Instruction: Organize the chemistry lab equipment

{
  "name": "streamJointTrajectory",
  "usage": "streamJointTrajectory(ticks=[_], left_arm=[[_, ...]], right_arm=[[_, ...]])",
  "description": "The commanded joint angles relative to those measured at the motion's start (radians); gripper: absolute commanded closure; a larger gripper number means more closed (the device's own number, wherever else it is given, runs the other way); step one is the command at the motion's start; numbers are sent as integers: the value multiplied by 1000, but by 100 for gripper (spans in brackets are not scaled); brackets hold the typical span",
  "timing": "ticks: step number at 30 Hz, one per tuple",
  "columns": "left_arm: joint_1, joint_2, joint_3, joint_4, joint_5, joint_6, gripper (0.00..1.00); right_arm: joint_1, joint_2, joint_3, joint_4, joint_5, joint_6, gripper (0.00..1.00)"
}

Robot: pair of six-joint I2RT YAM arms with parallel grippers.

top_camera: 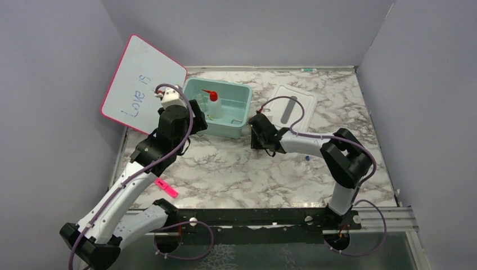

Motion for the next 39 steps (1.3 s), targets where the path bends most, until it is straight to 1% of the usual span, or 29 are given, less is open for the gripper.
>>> streamJointTrajectory(ticks=[1,3,5,7,11,12,16,20,23,27,29,32,34,36,39], left_arm=[[1,-49,-43,-7,50,48,27],[1,-58,-48,-10,57,53,27],[1,-60,-51,-11,65,58,27],[2,-60,-54,-10,65,64,27],[1,-69,-80,-9,53,67,27],[1,-74,-87,-7,50,67,27],[1,-92,-106,-5,47,67,27],[1,-128,-120,-4,32,90,27],[1,-189,-146,-4,-35,85,27],[1,-260,-183,13,-52,80,26],[1,-278,-188,19,-52,79,26],[1,-296,-196,24,-60,69,26],[1,-309,-202,30,-59,66,26],[1,-319,-205,38,-43,75,26],[1,-328,-211,47,-34,74,26]], right_arm=[[-7,79,50,3,71,-30,68],[-9,99,58,4,93,-34,70],[-10,116,67,3,108,-41,75],[-12,125,75,-3,124,-47,80],[-15,116,78,-4,142,-78,98],[-15,105,77,-5,148,-84,100],[-15,11,52,6,134,-121,100],[-15,-170,23,-14,126,-125,100],[-15,-306,12,-28,129,-137,100],[-15,-420,39,-11,106,-198,99],[-15,-434,72,17,69,-250,99],[-15,-406,146,64,-22,-353,100],[-15,-373,195,107,-155,-477,100],[-15,-329,247,150,-295,-556,99],[-15,-213,383,100,-435,-623,99]])
